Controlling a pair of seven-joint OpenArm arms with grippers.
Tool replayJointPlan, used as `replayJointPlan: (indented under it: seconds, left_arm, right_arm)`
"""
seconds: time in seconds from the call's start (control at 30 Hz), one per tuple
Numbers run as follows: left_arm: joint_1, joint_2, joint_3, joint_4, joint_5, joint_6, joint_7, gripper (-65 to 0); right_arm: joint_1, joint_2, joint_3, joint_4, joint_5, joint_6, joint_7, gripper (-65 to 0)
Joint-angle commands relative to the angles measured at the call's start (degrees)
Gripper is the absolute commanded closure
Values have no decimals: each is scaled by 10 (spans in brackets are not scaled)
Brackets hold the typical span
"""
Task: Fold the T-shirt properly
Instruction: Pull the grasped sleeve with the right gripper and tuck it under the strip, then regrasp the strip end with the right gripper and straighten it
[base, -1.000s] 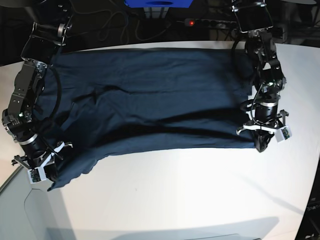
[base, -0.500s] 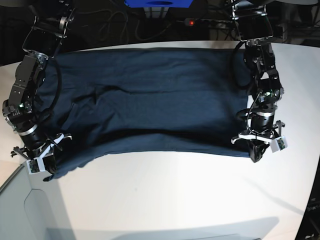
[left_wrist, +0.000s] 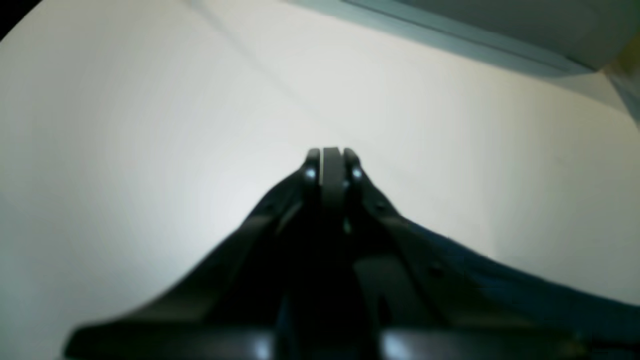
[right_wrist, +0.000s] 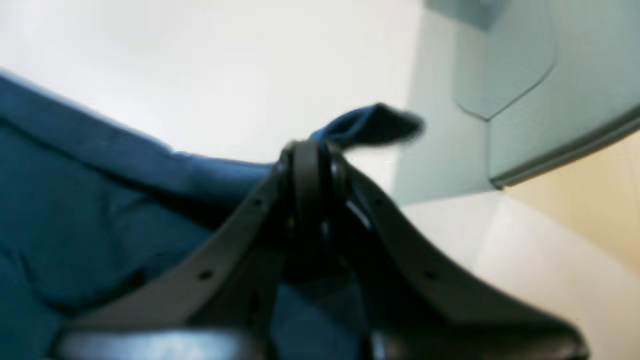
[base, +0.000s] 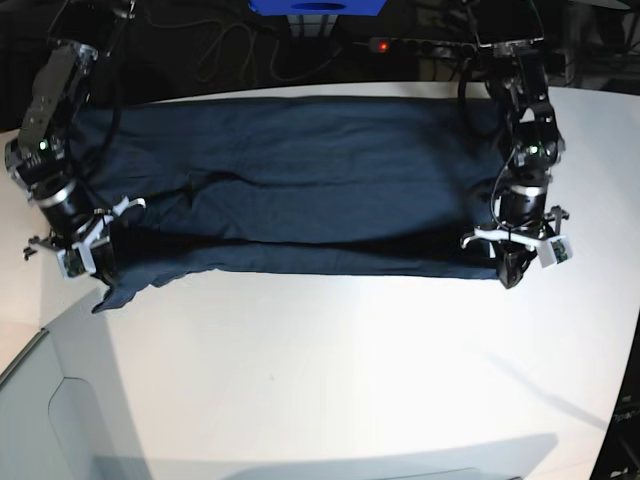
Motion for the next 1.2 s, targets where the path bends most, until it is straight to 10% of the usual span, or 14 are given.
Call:
replayJointPlan:
  seconds: [0.0, 0.27, 1.17]
  left_arm:
    - [3, -5, -1, 20, -1, -1, -14, 0]
    - [64, -4, -2, 52, -1, -1, -14, 0]
    - [139, -4, -42, 63, -1, -1, -15, 0]
  right_arm:
    - [-2, 9, 9, 14, 7, 14, 12, 0]
    - [-71, -4, 63, 29, 7, 63, 29, 0]
    - [-127, -11, 113, 15, 5, 64, 53, 0]
